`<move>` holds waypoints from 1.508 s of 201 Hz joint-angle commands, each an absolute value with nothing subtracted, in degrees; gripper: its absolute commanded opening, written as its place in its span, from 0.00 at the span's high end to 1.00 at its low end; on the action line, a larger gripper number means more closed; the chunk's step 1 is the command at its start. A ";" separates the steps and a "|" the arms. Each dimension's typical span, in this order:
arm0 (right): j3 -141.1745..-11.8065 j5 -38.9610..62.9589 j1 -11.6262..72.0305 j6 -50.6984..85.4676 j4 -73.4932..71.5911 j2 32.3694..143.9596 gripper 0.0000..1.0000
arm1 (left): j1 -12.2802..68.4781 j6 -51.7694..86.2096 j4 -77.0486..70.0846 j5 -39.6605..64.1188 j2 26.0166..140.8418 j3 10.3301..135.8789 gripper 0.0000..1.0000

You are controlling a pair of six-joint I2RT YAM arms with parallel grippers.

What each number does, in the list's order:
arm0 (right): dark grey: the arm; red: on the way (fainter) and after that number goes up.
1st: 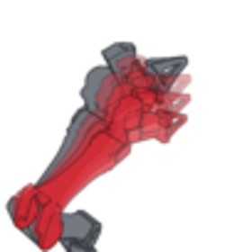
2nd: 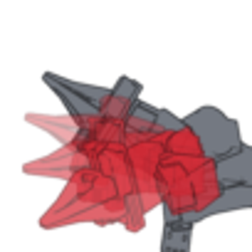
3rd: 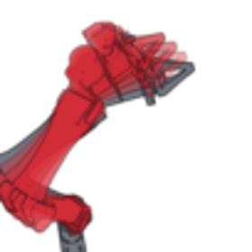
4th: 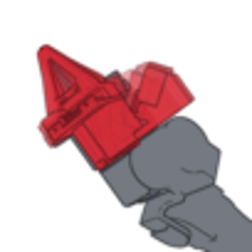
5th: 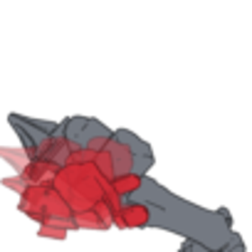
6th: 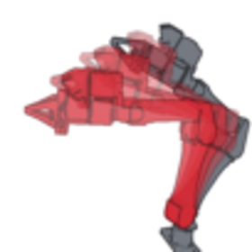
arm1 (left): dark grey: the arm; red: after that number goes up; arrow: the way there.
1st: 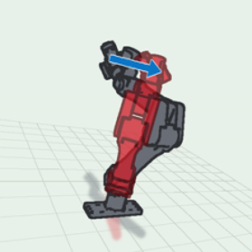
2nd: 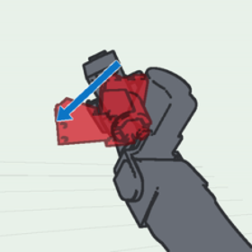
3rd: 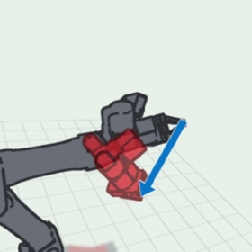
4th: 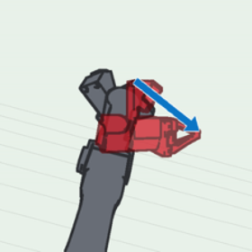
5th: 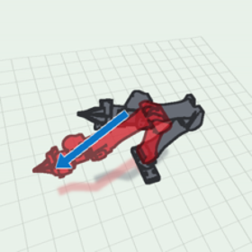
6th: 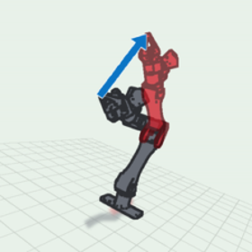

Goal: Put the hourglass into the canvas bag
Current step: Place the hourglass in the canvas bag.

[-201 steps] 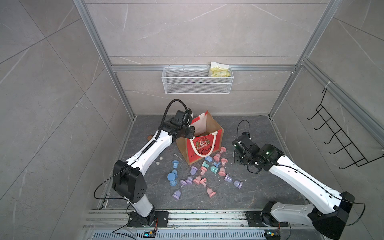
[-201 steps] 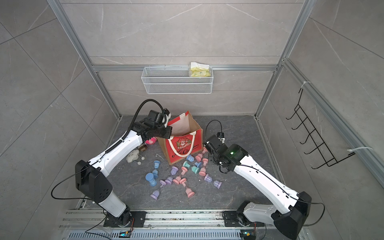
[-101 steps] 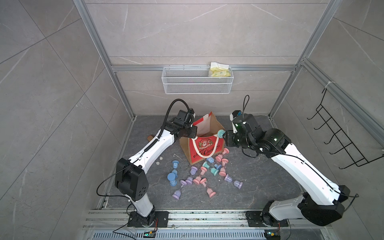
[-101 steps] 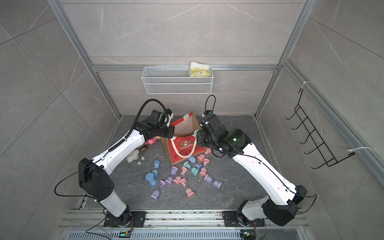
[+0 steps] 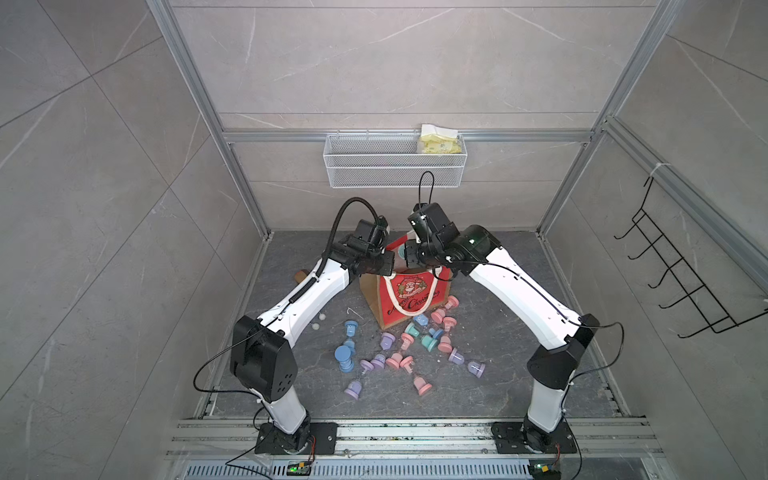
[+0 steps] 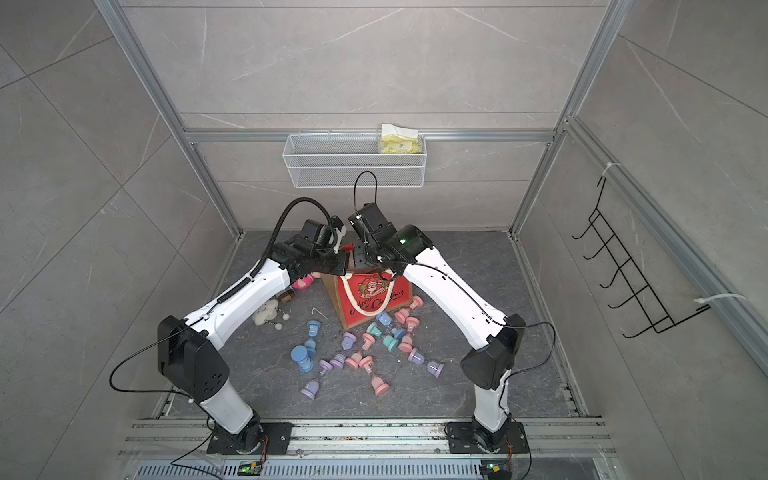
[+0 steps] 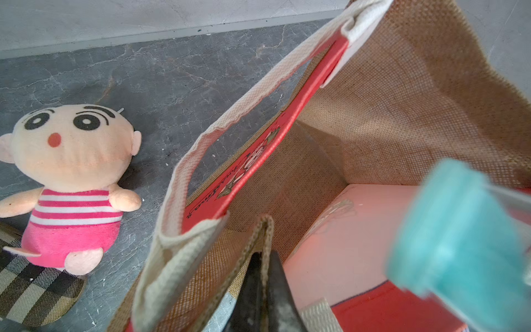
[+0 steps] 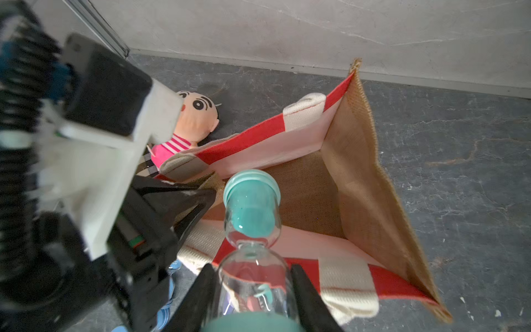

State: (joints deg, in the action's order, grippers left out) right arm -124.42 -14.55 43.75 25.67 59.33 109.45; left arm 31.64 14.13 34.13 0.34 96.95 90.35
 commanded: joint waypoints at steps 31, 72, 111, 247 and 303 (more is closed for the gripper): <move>-127.92 -16.64 42.07 26.42 63.23 114.86 0.93 | 32.01 14.07 28.48 1.80 93.28 87.48 1.00; -129.11 -15.55 40.42 27.62 64.33 119.53 0.94 | 32.59 13.89 27.07 1.99 92.32 86.96 1.00; -129.87 -15.47 39.19 27.99 65.32 123.65 0.94 | 32.81 12.66 26.81 1.45 91.85 86.22 1.00; -132.03 -13.67 35.46 30.61 66.24 132.67 0.68 | 32.86 14.30 26.46 0.43 92.46 85.76 1.00; -133.33 -13.71 35.00 30.30 66.88 132.73 0.54 | 32.82 14.76 26.81 -0.40 93.50 86.18 1.00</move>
State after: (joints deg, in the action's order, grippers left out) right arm -131.11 -13.45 35.51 29.56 65.21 131.92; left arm 32.64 14.00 28.91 0.12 94.41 85.78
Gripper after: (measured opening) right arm 0.444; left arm 0.069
